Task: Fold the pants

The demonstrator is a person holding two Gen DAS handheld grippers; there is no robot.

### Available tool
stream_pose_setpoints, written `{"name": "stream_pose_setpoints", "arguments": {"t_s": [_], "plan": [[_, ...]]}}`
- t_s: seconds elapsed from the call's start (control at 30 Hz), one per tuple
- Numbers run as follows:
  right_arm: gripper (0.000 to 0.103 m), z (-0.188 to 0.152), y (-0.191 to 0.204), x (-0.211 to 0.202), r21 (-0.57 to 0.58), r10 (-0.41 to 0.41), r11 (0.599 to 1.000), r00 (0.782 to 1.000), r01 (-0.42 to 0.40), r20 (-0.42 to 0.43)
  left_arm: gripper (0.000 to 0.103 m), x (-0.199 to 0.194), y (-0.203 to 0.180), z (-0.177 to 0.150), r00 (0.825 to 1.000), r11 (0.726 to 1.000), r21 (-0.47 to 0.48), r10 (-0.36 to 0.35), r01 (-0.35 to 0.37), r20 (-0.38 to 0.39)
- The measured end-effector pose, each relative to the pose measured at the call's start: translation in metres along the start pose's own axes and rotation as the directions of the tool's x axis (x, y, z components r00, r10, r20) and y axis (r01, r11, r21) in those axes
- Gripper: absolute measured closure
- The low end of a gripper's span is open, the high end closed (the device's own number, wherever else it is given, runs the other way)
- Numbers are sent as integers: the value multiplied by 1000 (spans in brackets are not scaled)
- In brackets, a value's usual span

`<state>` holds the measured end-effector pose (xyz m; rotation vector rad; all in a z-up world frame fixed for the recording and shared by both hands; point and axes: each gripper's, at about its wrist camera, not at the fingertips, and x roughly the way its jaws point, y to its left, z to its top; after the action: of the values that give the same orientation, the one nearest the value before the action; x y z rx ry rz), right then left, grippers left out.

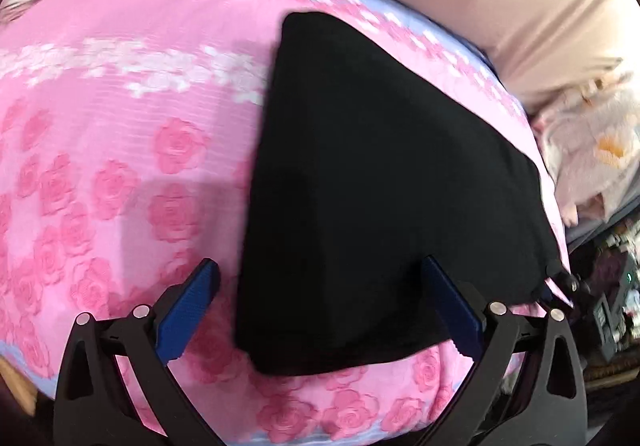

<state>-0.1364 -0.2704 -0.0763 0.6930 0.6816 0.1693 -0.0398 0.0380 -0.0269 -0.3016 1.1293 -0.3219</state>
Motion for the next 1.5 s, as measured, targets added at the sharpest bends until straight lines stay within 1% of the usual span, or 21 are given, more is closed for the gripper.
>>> {"name": "stream_pose_setpoints", "arguments": {"t_s": [0.03, 0.07, 0.17, 0.23, 0.3, 0.37, 0.43, 0.47, 0.5, 0.6, 0.63, 0.67, 0.73, 0.93, 1.07, 1.17, 1.2, 1.27, 1.33, 1.4, 1.5], "plan": [[43, 0, 3, 2, -5, -4, 1000, 1000, 4, 3, 7, 4, -3, 3, 999, 999, 6, -47, 48, -19], [59, 1, 8, 5, -25, -18, 1000, 1000, 17, -6, 28, 5, -6, 4, 1000, 1000, 19, -22, 22, -9], [66, 5, 25, -4, -52, 22, 998, 1000, -21, 9, 76, -8, -15, 8, 1000, 997, 70, 16, -16, 13], [67, 2, 40, -22, -83, 47, 996, 999, -45, 20, 80, -30, -20, 4, 999, 994, 109, 20, -25, 44], [67, -5, 51, -36, -112, 52, 992, 999, -51, 8, 80, -47, -23, -3, 1000, 990, 142, 13, -17, 23], [64, -17, 51, -45, -130, 16, 991, 1000, -19, -22, 78, -57, -25, -17, 1000, 983, 182, 25, -24, -2], [50, -31, 37, -33, -138, -91, 987, 993, 80, -74, 70, -44, -24, -29, 996, 975, 207, 83, -78, -17], [37, -34, 29, -29, -137, -136, 983, 987, 123, -89, 62, -37, -22, -31, 994, 971, 217, 110, -104, -16], [35, -38, 21, -24, -110, -148, 984, 984, 137, -97, 57, -33, -20, -34, 992, 970, 210, 127, -122, -11], [29, -30, 19, -37, -55, -106, 993, 993, 103, -58, 27, -38, -22, -34, 990, 971, 195, 140, -141, 21], [25, -26, 21, -42, -68, -114, 991, 993, 111, -35, 8, -43, -26, -31, 986, 965, 205, 155, -164, 63], [16, -22, 23, -45, -81, -122, 989, 992, 121, -13, 6, -49, -29, -29, 977, 958, 205, 181, -201, 115], [16, -10, 30, -47, -100, -140, 985, 990, 141, 21, 5, -55, -36, -23, 960, 944, 210, 219, -254, 177], [16, 12, 49, -32, -148, -180, 971, 981, 190, 78, 5, -37, -41, -4, 962, 946, 201, 225, -253, 152], [16, 10, 94, -14, -339, -202, 912, 973, 230, 114, 5, -24, -48, 2, 955, 934, 215, 258, -285, 146], [23, 7, 122, 5, -436, -176, 877, 980, 200, 95, 5, -18, -52, 0, 951, 928, 217, 276, -301, 141], [39, 7, 127, 11, -452, -157, 875, 984, 176, 79, 5, -17, -52, -1, 950, 928, 216, 279, -304, 138], [57, 9, 132, 28, -478, -166, 863, 986, 162, 36, 5, -14, -50, 0, 950, 928, 214, 282, -306, 134], [58, 14, 126, 43, -471, -209, 860, 978, 194, 21, 5, -13, -49, -1, 949, 927, 214, 285, -308, 133], [68, 21, 110, 56, -452, -263, 860, 965, 238, 7, 5, -12, -47, 0, 949, 927, 212, 286, -308, 131], [69, 25, 94, 59, -407, -233, 890, 972, 205, -21, 5, -10, -45, 1, 951, 930, 206, 285, -305, 125]]}}
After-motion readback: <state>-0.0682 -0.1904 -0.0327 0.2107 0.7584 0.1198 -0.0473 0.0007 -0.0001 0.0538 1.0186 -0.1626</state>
